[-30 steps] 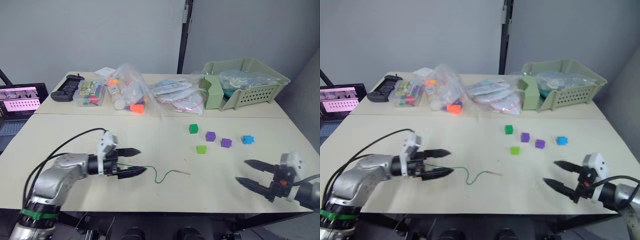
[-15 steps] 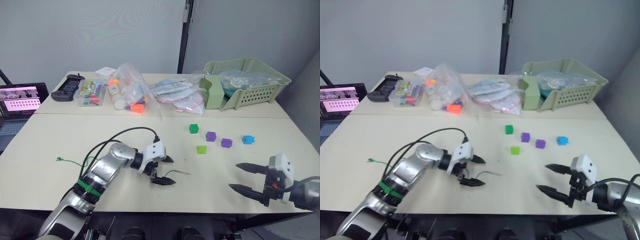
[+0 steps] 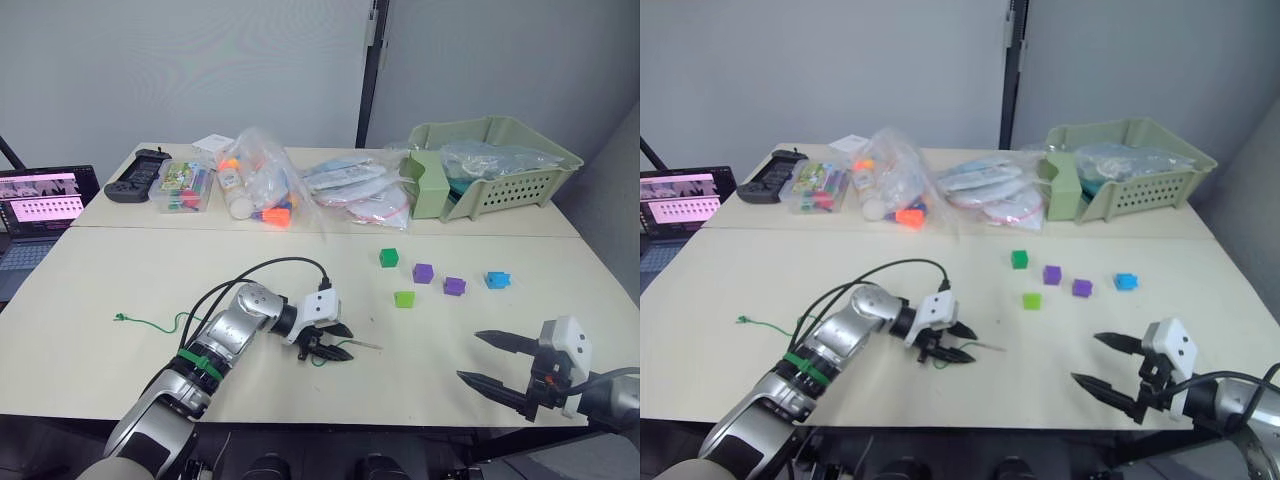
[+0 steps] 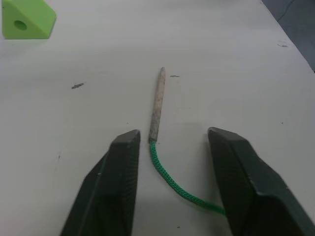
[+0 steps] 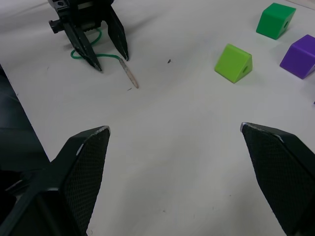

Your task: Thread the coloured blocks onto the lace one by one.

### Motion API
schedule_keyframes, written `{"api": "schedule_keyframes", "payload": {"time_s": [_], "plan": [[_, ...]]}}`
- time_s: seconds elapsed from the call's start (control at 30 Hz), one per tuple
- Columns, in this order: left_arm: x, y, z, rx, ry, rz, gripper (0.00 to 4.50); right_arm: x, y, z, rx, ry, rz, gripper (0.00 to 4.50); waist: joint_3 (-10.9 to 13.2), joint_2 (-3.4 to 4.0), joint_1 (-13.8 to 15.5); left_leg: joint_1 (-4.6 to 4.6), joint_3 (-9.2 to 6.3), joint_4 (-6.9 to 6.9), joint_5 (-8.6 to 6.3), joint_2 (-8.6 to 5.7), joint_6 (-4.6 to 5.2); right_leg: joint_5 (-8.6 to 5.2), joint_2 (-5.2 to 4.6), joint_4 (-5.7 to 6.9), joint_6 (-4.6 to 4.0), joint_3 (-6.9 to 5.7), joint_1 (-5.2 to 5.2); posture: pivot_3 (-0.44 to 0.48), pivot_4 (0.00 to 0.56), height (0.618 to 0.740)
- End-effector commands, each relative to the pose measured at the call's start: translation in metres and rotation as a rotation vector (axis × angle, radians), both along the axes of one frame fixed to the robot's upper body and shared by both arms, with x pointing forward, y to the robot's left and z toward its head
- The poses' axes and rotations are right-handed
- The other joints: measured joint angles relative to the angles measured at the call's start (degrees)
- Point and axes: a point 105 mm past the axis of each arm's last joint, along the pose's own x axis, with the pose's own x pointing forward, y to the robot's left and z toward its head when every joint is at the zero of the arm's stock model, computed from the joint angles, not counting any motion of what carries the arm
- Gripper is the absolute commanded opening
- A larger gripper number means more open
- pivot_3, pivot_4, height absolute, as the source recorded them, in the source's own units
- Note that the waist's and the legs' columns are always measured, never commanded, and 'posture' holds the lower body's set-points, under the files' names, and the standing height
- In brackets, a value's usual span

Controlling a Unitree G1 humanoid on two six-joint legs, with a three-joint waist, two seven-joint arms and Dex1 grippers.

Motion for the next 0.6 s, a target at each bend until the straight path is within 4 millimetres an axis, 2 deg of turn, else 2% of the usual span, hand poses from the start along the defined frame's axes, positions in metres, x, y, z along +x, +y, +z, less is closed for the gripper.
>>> {"api": "schedule_keyframes", "payload": {"time_s": [0.03,0.07,0.1,0.37,0.47,0.6], "plan": [[-0.004,-0.004,-0.016,0.052,0.017,-0.029,0.68,0.000,-0.001,0.012,-0.002,-0.057,-0.006,4.50,0.00,0.01,0.10,0.00,0.00,0.00,0.00,-0.01,0.00,-0.01,-0.01,0.00,0.01,0.00,0.01,0.000,0.150,0.740],[-0.003,-0.005,-0.018,0.057,0.010,-0.022,0.20,0.000,-0.001,0.012,-0.002,-0.058,-0.008,4.50,0.00,0.00,0.12,0.00,-0.04,0.01,0.00,-0.04,0.00,-0.02,-0.02,0.00,0.02,0.00,0.03,0.000,0.150,0.740],[-0.001,-0.006,-0.019,0.062,0.004,-0.018,0.02,0.000,-0.001,0.011,-0.001,-0.059,-0.011,4.50,-0.01,0.01,0.17,0.00,-0.05,0.02,0.00,-0.04,0.00,-0.02,-0.02,0.00,0.03,-0.01,0.03,0.000,0.150,0.740],[0.000,-0.008,-0.017,0.042,-0.019,-0.028,0.02,-0.002,0.001,0.007,0.011,-0.061,-0.026,4.50,-0.02,0.03,0.76,0.39,-0.25,0.06,-0.01,-0.19,0.00,-0.11,-0.12,-0.14,0.18,-0.10,0.67,0.000,0.150,0.740],[0.003,0.003,0.000,0.024,-0.050,-0.022,0.02,0.000,-0.001,0.007,0.036,-0.071,-0.078,4.50,-0.02,0.03,0.61,0.39,-0.29,0.06,-0.01,-0.18,0.01,-0.11,-0.11,-0.12,0.18,-0.11,0.66,0.000,0.150,0.740],[-0.002,0.019,0.018,0.020,-0.072,-0.027,0.02,0.010,-0.010,0.006,0.080,-0.102,-0.242,4.50,-0.03,0.06,-0.26,0.35,-0.38,0.03,-0.01,-0.11,0.01,-0.10,-0.07,-0.07,0.16,-0.13,0.58,0.000,0.150,0.740]]}}
